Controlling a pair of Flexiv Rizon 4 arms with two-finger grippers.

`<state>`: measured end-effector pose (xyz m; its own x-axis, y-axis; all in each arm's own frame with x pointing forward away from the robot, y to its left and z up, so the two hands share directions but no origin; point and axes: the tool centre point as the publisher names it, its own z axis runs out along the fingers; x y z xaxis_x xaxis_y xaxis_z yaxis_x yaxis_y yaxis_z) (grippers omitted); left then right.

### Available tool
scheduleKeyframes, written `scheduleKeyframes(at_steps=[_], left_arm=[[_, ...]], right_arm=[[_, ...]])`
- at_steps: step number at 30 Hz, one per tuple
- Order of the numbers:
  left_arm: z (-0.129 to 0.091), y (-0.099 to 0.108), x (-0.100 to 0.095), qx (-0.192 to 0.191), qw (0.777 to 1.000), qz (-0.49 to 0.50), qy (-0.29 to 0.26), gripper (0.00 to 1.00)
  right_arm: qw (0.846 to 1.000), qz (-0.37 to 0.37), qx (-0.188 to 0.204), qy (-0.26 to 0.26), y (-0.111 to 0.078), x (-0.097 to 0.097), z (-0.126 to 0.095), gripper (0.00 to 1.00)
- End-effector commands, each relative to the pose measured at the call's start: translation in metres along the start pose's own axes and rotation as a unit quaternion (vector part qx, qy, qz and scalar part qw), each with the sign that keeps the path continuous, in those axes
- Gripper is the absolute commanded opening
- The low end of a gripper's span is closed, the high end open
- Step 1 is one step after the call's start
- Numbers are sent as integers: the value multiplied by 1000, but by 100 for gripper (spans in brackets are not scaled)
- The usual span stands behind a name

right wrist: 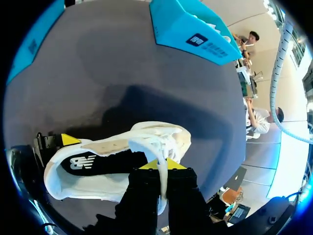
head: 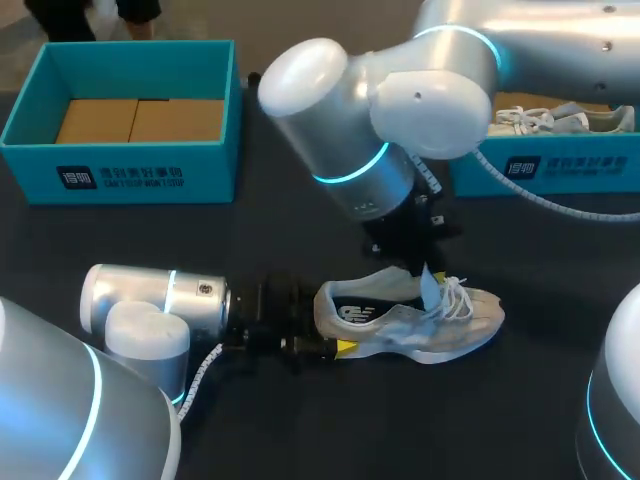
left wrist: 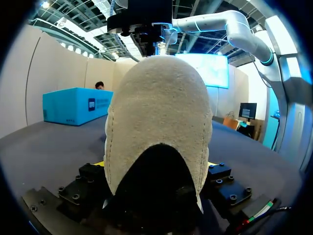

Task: Take the shoe out of the shoebox, open the shoe tongue, remove and reinsert the insole, then place the shoe into the shoebox

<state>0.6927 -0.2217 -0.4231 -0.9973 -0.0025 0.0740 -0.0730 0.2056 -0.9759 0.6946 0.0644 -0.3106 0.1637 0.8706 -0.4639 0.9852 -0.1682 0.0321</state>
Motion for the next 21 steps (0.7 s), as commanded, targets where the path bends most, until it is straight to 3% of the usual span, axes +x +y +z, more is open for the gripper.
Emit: scheduleKeyframes(at_steps=[1,8,13,21], left_arm=[[4,5,1,-1,1000,0,-1,0],[4,5,1,-1,1000,0,-1,0],[4,5,1,-1,1000,0,-1,0],[4,5,1,-1,1000,0,-1,0]], right_arm=[[994,53,3,92,-1,-24,3,0],[984,25,4,175,4,-45,16,0],[963,-52,-26,264,6,-53,25,0],[944,-86,-36,316,7,-62,37,0]])
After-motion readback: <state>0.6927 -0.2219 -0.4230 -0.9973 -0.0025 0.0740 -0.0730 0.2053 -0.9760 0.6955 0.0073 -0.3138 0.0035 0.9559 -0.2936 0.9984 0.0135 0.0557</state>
